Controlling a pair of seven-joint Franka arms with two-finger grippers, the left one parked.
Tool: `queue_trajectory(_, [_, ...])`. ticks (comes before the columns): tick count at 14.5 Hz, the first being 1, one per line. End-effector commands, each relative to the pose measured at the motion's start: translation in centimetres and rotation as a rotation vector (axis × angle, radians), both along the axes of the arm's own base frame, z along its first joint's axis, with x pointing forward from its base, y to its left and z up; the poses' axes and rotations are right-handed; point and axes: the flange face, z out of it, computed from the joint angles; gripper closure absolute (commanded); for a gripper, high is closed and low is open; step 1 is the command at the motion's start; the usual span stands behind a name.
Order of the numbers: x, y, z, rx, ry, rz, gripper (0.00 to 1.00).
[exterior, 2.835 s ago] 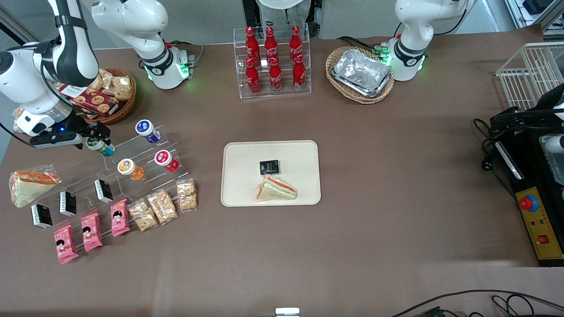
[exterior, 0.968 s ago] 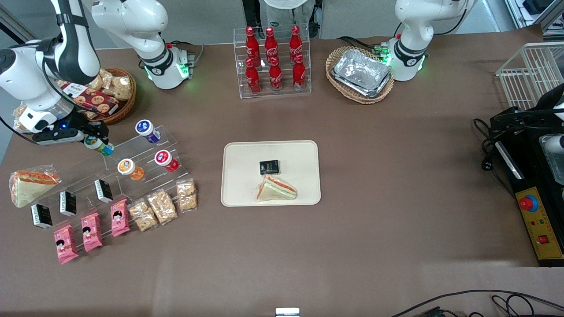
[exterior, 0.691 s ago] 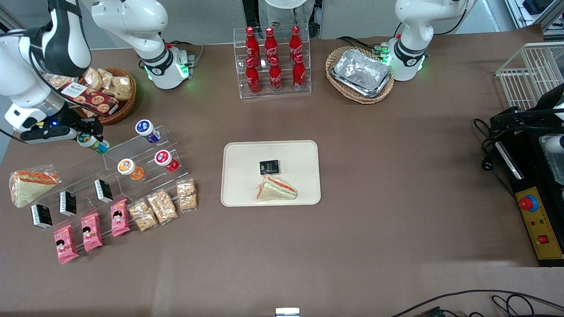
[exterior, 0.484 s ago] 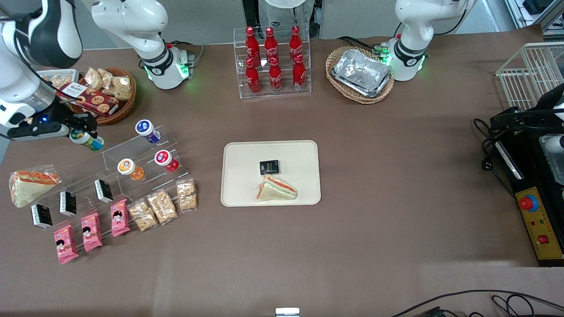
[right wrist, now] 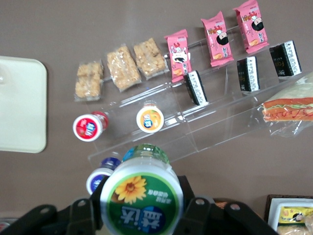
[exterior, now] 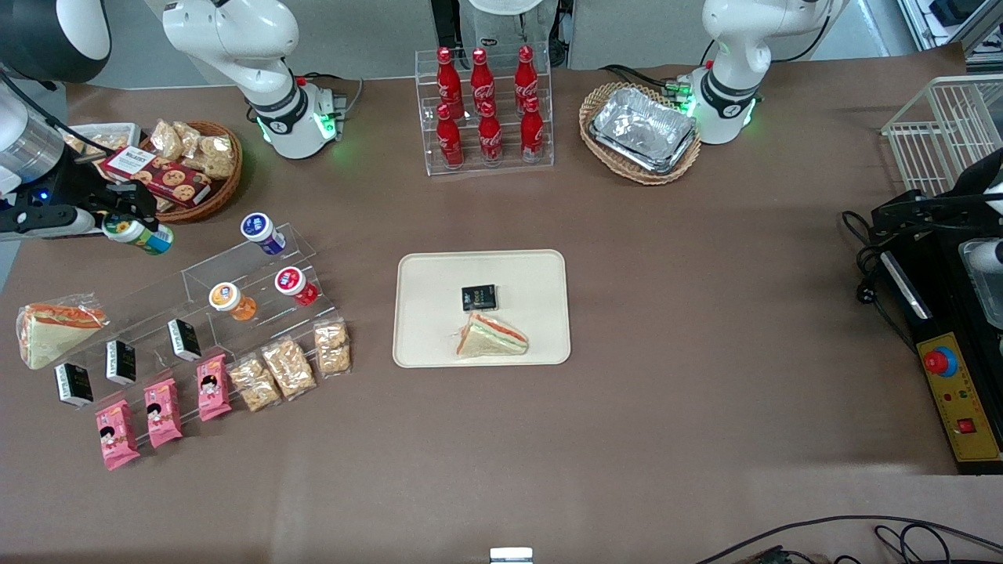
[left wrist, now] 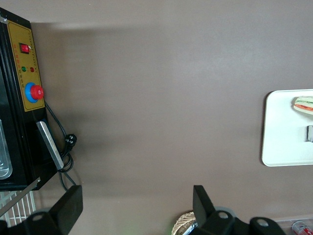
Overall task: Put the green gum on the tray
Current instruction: 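Carry the held green cup over to the cream tray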
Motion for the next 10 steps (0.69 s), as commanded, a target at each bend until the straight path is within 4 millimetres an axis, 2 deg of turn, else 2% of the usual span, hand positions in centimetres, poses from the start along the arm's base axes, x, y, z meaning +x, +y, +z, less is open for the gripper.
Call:
queue_trajectory(1, [2.3,4.8,1.8,0.003,0.03,-0.07,0.78])
queue_trajectory(5, [2.5,13.0,1.2,0.03,0.044,-0.164,0.77])
queue_trajectory(7, [2.4,17.4,-0.2,0.021,0.062,-0.194,0.77])
queue_trajectory(10, [2.7,22.8,-2.8,0.03,0.058,-0.236,0.76])
